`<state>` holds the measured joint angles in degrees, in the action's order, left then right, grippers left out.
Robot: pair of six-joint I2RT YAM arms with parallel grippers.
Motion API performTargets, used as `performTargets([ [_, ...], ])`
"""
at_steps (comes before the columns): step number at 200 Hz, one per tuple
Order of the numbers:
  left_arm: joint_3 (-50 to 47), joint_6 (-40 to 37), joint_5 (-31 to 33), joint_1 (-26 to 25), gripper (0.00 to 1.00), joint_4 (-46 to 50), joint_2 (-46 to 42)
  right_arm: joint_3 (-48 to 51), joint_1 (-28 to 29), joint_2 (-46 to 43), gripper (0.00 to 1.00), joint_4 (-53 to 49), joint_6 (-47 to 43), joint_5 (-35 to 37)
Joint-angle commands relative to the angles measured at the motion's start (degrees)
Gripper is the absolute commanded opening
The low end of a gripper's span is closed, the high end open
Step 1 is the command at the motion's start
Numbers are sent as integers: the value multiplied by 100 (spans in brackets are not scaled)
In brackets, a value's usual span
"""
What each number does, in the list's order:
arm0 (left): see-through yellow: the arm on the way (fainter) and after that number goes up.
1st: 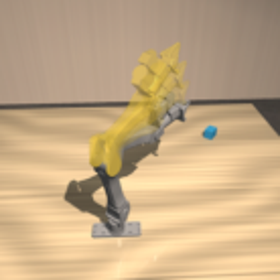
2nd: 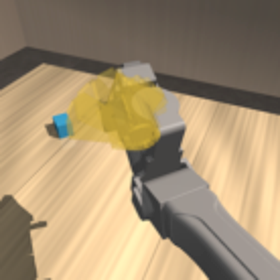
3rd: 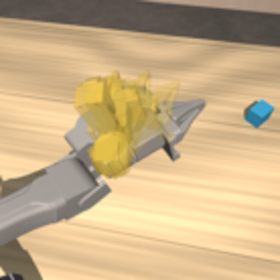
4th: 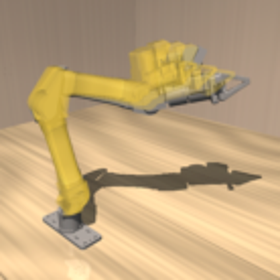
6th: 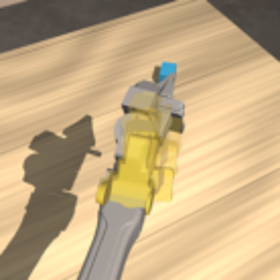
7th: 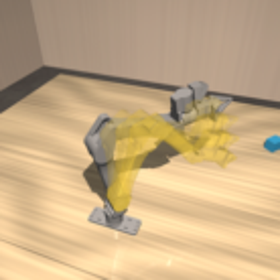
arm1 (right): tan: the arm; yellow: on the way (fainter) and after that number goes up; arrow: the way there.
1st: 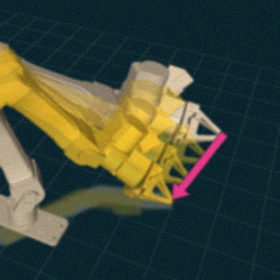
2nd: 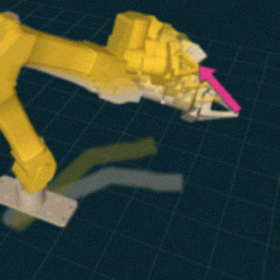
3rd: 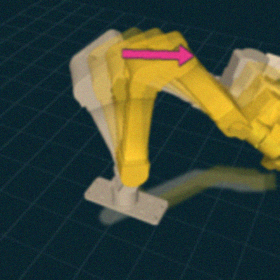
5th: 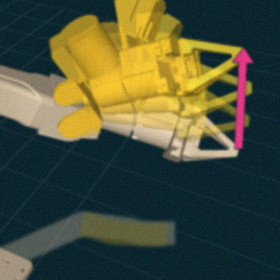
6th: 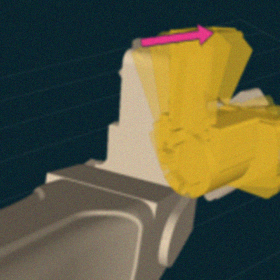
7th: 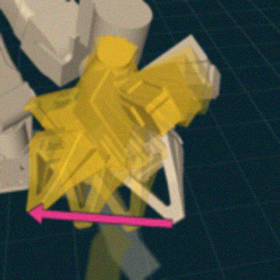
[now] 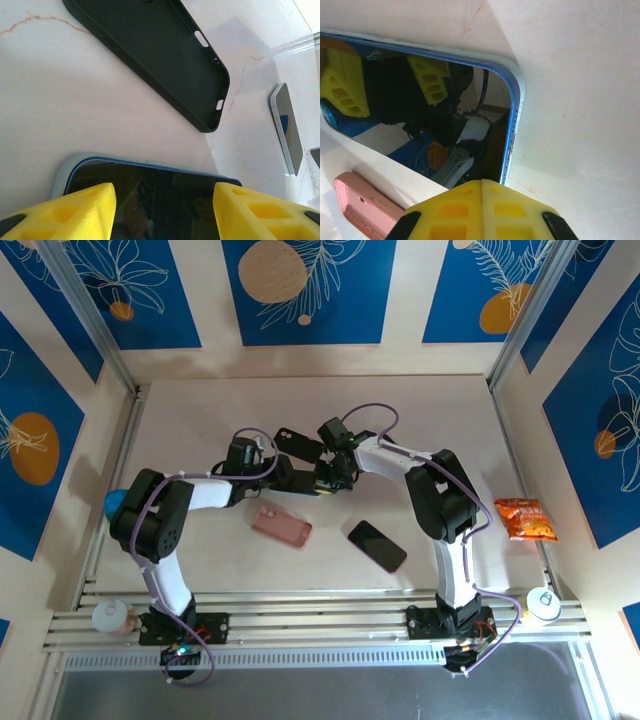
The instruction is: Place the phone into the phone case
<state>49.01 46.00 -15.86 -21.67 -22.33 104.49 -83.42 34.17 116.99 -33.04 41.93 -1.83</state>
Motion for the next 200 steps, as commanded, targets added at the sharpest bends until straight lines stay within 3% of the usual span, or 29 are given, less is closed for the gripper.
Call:
performTargets([
  [1,-111,-56,162,-13,55,334,1,98,55,142,0,-209,-119,142],
  [58,-59,-56,165,-17,55,447,23,-127,236,421,0,-727,-383,576],
  [118,41,-117,153,-13,55,702,98,-90,343,859,0,-1211,-689,433],
  [200,380,-113,5,-13,55,1144,403,299,561,1371,0,-1148,-852,528],
])
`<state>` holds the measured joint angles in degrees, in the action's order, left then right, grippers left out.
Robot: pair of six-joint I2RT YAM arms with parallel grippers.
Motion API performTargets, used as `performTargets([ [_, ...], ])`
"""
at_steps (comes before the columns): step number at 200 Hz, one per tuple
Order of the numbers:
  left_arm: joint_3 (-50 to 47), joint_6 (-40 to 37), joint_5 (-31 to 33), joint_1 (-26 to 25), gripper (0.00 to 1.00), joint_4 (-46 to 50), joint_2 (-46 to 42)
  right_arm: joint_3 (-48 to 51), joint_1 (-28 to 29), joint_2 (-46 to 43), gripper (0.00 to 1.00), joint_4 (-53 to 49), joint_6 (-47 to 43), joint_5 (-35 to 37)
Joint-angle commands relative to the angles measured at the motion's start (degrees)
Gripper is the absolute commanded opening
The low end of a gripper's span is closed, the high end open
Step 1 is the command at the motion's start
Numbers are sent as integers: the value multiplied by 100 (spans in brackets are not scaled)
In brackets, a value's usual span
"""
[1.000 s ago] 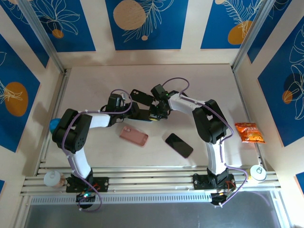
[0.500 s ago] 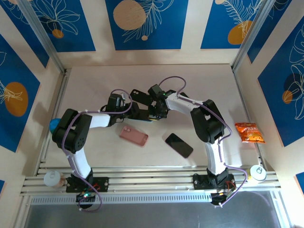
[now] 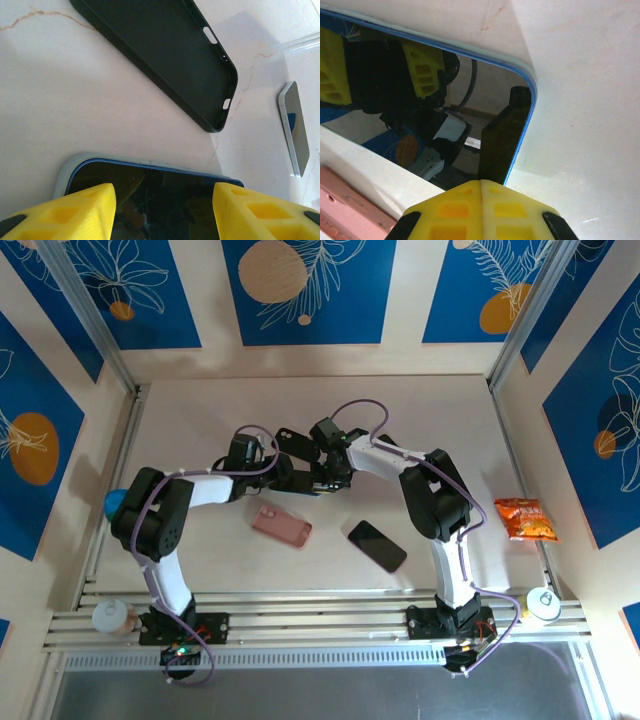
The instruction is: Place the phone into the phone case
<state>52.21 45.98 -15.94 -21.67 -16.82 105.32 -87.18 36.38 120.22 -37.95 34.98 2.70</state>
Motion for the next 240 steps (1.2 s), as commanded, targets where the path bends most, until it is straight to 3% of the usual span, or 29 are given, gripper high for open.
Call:
performTargets([
  [1,61,-109,9,-13,55,597,326,684,342,1051,0,-659,-162,83],
  [132,184,-1,-24,-4,54,618,711,1149,546,1915,0,-398,-465,320],
  [240,1,74,-5,-8,54,420,857,844,546,2393,0,-632,-668,328],
])
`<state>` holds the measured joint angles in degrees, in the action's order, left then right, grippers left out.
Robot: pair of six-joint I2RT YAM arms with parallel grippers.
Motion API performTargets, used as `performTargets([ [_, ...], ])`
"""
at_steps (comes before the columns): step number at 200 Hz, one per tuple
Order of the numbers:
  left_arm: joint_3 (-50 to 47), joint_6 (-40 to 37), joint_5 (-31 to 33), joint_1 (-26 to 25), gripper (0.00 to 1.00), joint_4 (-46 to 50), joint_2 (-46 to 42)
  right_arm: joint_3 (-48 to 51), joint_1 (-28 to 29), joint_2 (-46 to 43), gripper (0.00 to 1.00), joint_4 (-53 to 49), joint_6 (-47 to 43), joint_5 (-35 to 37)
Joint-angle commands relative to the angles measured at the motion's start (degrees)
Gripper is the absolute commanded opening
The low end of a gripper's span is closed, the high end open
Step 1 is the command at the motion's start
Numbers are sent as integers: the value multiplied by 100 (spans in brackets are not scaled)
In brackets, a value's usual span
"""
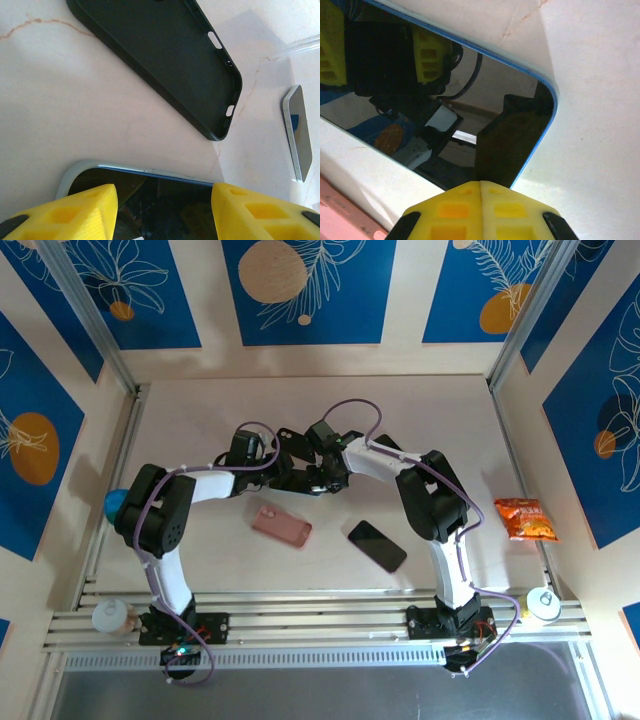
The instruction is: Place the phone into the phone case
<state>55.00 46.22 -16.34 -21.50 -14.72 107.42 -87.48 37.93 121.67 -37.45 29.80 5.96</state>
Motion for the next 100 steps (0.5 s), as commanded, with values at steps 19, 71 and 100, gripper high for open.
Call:
performTargets([
  [19,-322,88,17,-21,54,113,699,882,390,2316,0,-671,-174,-3],
  [71,-429,161,93,-17,54,-22,708,926,388,2509,0,-606,-333,-51],
  [100,-438,204,87,-15,54,-39,747,994,391,2627,0,-487,-352,-59],
])
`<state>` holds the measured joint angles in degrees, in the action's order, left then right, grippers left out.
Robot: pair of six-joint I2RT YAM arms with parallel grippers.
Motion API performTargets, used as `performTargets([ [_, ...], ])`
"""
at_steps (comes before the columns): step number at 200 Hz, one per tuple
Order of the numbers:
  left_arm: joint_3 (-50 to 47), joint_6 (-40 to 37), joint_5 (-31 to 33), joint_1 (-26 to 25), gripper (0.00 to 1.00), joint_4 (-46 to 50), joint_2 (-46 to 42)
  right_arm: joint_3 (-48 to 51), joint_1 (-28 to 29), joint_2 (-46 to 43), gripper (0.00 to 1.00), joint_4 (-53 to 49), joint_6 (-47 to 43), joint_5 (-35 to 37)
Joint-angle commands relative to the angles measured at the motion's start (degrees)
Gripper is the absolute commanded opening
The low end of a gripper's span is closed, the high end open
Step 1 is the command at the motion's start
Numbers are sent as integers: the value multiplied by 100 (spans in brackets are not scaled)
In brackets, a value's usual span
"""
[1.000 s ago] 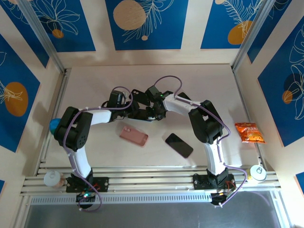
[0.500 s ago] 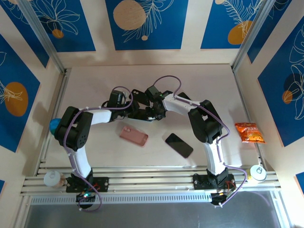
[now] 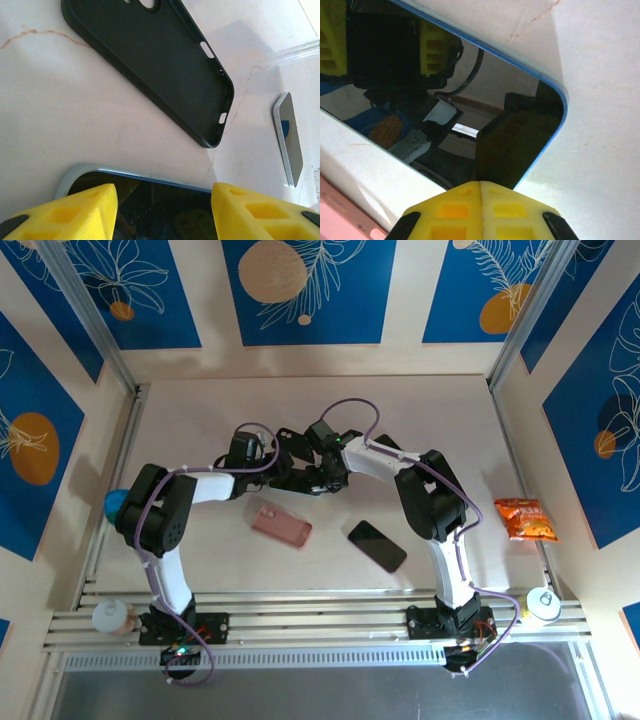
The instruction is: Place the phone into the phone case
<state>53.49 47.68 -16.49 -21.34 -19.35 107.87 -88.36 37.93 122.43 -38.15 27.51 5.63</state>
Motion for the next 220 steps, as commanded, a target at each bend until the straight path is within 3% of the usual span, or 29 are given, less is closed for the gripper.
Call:
performTargets([
  [1,-287,57,102,-33,54,424,701,1087,391,2554,0,-415,-123,-26],
  [111,-403,45,159,-37,53,343,702,1297,412,2670,0,-141,-111,48],
  [162,-327,-39,111,-36,53,550,475,1380,220,832,0,-398,165,-283],
  [220,-243,-153,50,-51,53,690,266,350,-294,-1106,0,-567,342,-641],
])
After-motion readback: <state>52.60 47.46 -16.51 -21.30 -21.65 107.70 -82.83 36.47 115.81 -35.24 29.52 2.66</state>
